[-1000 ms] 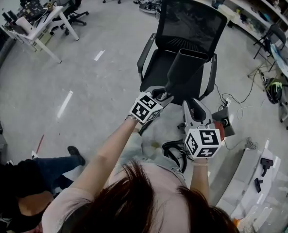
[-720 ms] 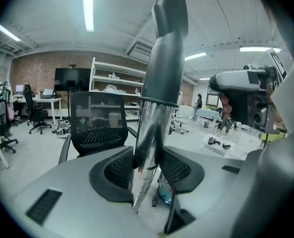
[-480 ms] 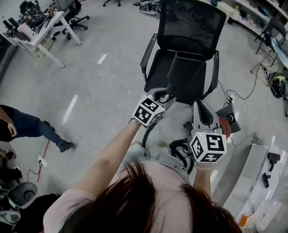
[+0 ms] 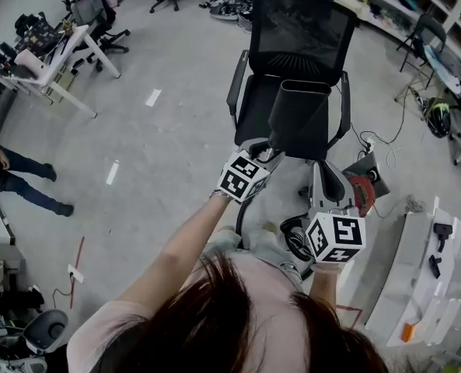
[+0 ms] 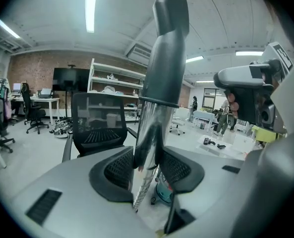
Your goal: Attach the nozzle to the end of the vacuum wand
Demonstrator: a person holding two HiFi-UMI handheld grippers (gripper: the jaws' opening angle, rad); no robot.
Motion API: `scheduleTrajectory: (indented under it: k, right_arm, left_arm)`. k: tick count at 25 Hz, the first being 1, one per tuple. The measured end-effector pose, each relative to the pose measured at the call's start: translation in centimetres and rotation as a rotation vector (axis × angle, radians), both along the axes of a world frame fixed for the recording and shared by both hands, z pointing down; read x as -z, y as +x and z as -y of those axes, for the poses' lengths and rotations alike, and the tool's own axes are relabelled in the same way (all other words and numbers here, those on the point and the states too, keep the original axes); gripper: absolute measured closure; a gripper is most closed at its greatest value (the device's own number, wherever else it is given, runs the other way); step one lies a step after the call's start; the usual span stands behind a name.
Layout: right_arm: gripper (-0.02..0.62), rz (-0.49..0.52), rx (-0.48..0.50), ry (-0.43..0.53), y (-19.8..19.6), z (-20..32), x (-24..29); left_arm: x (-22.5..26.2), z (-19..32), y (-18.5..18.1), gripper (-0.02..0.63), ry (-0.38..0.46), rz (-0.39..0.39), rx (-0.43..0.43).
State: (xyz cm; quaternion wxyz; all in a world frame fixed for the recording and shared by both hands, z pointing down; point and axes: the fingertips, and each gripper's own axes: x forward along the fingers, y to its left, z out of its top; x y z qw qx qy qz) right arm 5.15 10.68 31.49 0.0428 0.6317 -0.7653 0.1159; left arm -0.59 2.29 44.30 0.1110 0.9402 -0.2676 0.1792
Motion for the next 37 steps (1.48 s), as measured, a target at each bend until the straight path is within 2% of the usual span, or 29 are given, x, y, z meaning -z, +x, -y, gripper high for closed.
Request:
scheduleTrajectory:
  k: [6, 16, 37]
  right_arm:
    - [0.551, -0.011, -0.068, 0.007, -3.5, -1.3, 0.5]
    - [0.551, -0.035, -0.168, 0.027, -7.4, -3.5, 1.2]
    - [0.551, -0.063, -0.191, 0.031, -13.4, -4.6, 0.9]
  left_arm:
    - [0.2, 0.1, -3.0, 0.442, -0.005, -0.009, -0.023]
    - [0.6, -1.1, -5.7, 0.442, -0.002, -0.036, -0.077]
    - [0.9, -1.5, -9.2, 0.442, 0.011, -0.068, -0.107]
